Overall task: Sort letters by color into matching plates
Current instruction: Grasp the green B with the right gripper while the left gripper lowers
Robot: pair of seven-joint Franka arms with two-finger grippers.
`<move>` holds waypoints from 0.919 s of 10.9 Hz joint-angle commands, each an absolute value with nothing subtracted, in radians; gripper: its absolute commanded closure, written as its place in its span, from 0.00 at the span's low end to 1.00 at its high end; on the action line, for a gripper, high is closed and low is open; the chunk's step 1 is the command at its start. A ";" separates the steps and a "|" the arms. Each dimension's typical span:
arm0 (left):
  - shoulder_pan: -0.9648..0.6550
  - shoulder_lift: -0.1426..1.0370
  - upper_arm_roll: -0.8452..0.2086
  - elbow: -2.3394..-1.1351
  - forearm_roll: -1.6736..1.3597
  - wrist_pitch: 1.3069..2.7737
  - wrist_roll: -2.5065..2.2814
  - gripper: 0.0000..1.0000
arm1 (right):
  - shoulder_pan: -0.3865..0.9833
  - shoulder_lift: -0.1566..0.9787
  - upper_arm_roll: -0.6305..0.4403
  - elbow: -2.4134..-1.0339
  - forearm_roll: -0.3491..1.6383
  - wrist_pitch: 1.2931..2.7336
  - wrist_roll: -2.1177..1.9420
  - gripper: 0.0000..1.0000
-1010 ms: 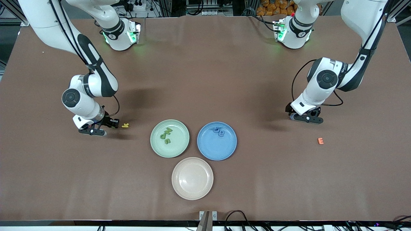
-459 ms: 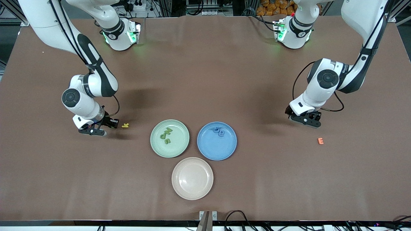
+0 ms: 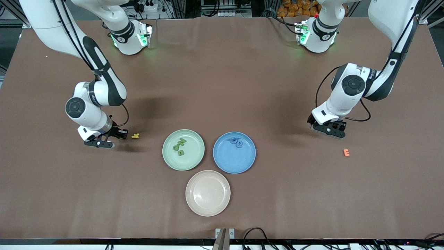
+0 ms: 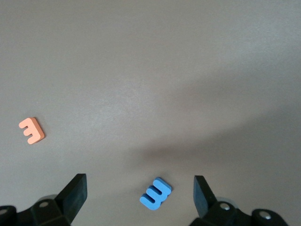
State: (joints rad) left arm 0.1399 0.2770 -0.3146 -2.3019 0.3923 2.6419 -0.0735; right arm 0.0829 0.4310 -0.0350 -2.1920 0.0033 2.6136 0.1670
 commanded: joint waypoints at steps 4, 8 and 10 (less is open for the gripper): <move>0.141 0.302 -0.347 -2.266 0.416 2.638 0.271 0.00 | 0.103 0.393 -0.029 -2.070 0.015 2.468 0.179 0.76; 0.172 0.319 -0.350 -2.267 0.407 2.638 0.405 0.00 | 0.178 0.400 -0.029 -1.982 0.168 2.441 0.181 0.76; 0.192 0.322 -0.368 -2.276 0.374 2.634 0.455 0.00 | 0.228 0.413 -0.029 -1.932 0.213 2.441 0.181 0.76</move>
State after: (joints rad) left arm 0.1584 0.3082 -0.3436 -2.2797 0.3980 2.6409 0.3851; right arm 0.1805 0.4072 -0.0277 -1.9867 0.1643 2.4590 0.1710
